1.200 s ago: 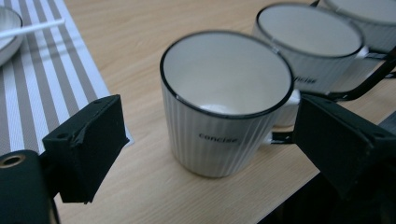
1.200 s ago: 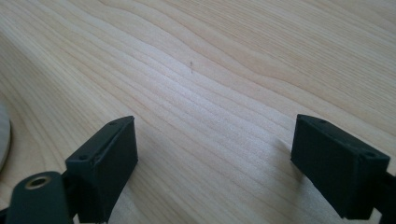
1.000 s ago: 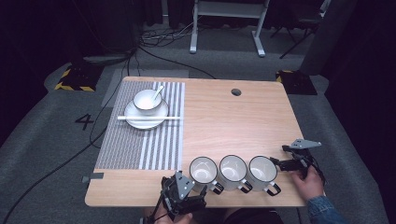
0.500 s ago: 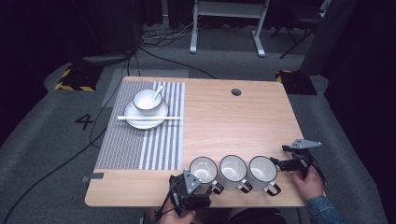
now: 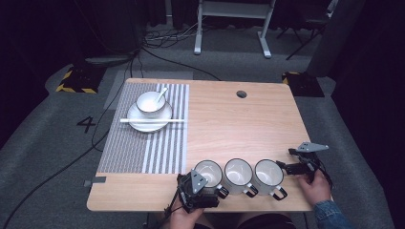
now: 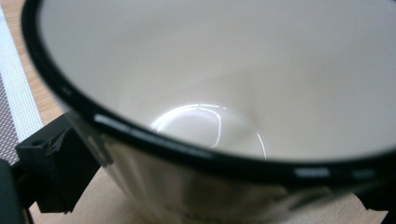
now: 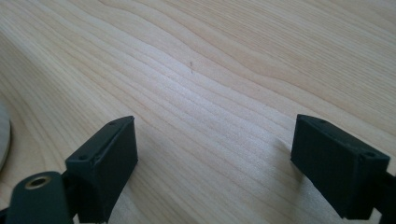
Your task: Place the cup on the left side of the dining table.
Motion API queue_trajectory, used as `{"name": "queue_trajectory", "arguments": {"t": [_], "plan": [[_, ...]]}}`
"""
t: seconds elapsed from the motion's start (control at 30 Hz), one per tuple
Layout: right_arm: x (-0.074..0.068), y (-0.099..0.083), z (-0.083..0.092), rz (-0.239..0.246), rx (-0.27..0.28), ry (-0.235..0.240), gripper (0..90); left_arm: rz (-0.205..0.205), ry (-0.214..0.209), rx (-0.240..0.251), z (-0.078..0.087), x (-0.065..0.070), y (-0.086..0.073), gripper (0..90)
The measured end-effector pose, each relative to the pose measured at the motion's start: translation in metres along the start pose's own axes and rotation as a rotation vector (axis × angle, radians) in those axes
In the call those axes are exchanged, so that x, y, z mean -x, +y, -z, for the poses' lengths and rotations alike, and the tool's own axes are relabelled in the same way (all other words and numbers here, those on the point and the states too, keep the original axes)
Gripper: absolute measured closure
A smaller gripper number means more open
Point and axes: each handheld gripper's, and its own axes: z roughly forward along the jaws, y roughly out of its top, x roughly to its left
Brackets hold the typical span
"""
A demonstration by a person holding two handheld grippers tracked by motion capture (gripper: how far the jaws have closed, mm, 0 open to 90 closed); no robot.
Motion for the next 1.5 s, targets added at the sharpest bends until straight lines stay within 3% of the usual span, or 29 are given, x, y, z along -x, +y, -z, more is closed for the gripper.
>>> {"name": "queue_trajectory", "arguments": {"t": [0.1, 0.27, 0.3, 0.33, 0.47, 0.7, 1.03, 1.2, 1.5], "plan": [[0.0, 0.0, 0.0, 0.0, 0.0, 0.0, 14.5, -0.012, -0.002, 0.014, -0.003, -0.001, 0.0, 0.0], [0.0, 0.0, 0.0, -0.001, 0.0, 0.0, 14.5, 0.002, -0.008, 0.049, -0.007, -0.001, -0.005, 0.0], [0.0, 0.0, 0.0, 0.0, 0.0, 0.0, 14.5, 0.012, 0.008, 0.039, -0.008, -0.001, -0.004, 0.0], [0.0, 0.0, 0.0, 0.0, 0.0, 0.0, 14.5, 0.026, -0.003, 0.03, -0.009, 0.0, -0.004, 0.0], [0.0, 0.0, 0.0, 0.0, 0.0, 0.0, 14.5, 0.035, 0.019, 0.002, -0.013, 0.001, -0.001, 0.0], [0.0, 0.0, 0.0, -0.006, 0.002, 0.0, 14.4, 0.046, 0.01, 0.002, -0.013, 0.001, -0.002, 0.1], [0.0, 0.0, 0.0, -0.002, 0.0, -0.003, 14.5, 0.005, 0.059, 0.031, -0.011, 0.006, -0.003, 2.9], [0.0, 0.0, 0.0, -0.001, 0.0, 0.0, 14.5, 0.011, 0.027, 0.043, -0.01, 0.004, -0.002, 3.4], [0.0, 0.0, 0.0, -0.004, 0.001, 0.002, 14.5, -0.024, 0.026, 0.066, 0.005, 0.005, 0.012, 3.5]]}}
